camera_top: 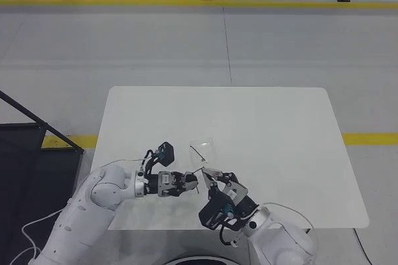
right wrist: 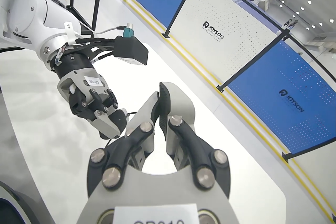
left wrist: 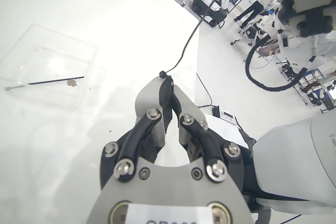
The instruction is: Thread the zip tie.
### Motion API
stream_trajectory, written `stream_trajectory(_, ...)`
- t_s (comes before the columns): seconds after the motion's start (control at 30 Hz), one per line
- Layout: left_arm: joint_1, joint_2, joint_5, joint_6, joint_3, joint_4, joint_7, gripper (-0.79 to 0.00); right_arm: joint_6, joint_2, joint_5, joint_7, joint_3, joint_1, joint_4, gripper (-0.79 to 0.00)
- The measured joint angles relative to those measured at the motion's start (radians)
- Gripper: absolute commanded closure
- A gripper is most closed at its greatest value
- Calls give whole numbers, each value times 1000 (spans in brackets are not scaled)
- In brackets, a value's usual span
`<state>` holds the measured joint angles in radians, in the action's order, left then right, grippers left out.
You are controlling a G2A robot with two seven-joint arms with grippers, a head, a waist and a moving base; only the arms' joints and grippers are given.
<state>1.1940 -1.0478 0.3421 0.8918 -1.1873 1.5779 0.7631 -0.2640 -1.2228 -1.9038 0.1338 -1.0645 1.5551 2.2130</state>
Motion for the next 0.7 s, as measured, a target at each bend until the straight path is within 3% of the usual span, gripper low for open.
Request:
stream_trajectory(0.47, -17, 19, -14, -18, 6, 24, 40, 0, 34, 1, -95, -13, 26, 22, 15, 0)
stream_trajectory(0.7, -38, 29, -30, -32, 9, 28, 79, 0, -61, 9, -46, -70, 3, 28, 14, 0)
